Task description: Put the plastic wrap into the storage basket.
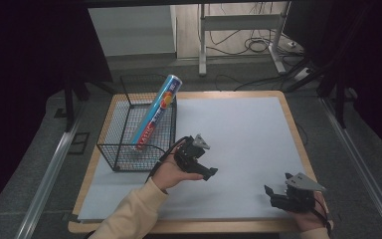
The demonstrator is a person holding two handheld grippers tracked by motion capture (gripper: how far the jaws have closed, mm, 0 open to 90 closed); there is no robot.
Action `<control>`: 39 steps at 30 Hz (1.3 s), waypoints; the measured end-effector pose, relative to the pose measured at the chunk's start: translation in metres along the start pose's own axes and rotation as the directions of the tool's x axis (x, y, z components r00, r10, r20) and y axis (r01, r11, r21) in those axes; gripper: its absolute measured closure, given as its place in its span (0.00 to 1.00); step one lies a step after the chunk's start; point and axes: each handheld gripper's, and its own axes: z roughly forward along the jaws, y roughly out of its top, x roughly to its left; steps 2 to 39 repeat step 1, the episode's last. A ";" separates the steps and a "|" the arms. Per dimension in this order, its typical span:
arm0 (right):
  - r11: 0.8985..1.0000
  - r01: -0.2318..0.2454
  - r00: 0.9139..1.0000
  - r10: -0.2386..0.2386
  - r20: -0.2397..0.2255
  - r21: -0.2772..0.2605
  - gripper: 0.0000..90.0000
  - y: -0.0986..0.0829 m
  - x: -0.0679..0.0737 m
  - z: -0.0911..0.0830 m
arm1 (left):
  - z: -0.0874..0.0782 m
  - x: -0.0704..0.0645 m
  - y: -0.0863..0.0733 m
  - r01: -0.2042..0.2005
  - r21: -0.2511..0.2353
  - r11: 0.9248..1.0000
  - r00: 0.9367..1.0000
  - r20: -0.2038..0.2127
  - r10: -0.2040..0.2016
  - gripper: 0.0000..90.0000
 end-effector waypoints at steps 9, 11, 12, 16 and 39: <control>1.000 0.000 1.000 0.000 0.000 0.000 0.17 0.000 0.000 0.000 | 0.000 0.000 -0.001 -0.002 0.001 1.000 1.000 0.003 0.002 0.18; 1.000 0.000 1.000 0.000 0.000 0.000 0.17 0.000 0.000 0.000 | 0.000 0.000 -0.001 -0.002 0.001 1.000 1.000 0.003 0.002 0.18; 1.000 0.000 1.000 0.000 0.000 0.000 0.17 0.000 0.000 0.000 | 0.000 0.000 -0.001 -0.002 0.001 1.000 1.000 0.003 0.002 0.18; 1.000 0.000 1.000 0.000 0.000 0.000 0.17 0.000 0.000 0.000 | 0.000 0.000 -0.001 -0.002 0.001 1.000 1.000 0.003 0.002 0.18; 1.000 0.000 1.000 0.000 0.000 0.000 0.17 0.000 0.000 0.000 | 0.000 0.000 -0.001 -0.002 0.001 1.000 1.000 0.003 0.002 0.18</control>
